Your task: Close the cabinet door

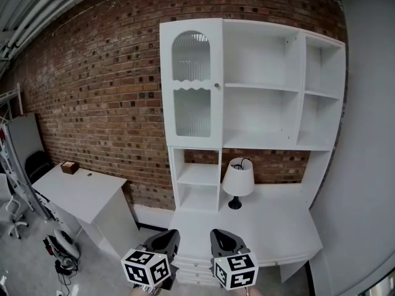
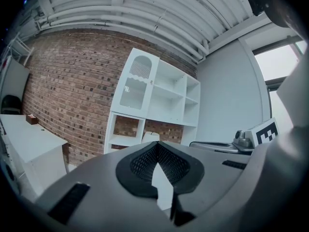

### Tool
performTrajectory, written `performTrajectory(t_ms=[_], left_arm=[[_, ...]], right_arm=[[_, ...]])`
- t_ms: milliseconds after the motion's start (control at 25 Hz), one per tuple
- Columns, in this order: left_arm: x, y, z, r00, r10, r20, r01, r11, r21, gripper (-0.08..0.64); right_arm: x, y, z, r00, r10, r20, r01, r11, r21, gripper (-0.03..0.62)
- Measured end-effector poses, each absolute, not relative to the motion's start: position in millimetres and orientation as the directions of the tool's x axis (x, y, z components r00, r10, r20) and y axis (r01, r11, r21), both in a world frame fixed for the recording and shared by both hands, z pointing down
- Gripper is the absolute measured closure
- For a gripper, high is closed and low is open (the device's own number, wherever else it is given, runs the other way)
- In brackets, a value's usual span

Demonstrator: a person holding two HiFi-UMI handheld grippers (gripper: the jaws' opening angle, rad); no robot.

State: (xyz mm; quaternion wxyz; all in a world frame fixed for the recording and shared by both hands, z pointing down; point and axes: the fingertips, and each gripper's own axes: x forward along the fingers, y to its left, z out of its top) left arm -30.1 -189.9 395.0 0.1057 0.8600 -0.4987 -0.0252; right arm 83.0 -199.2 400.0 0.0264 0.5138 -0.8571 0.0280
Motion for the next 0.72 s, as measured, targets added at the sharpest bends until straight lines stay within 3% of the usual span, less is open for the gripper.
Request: performTrajectory(t_ms=[720], left_arm=[[-22.6,-192.7,392.4,0.509,-0.858,0.067,-0.850,-0.489,0.196,0.552]], right_arm=[[90.7,-202.1,398.6,-0.464,-0.883,0.072,-0.886,0.464,-0.020,0.566]])
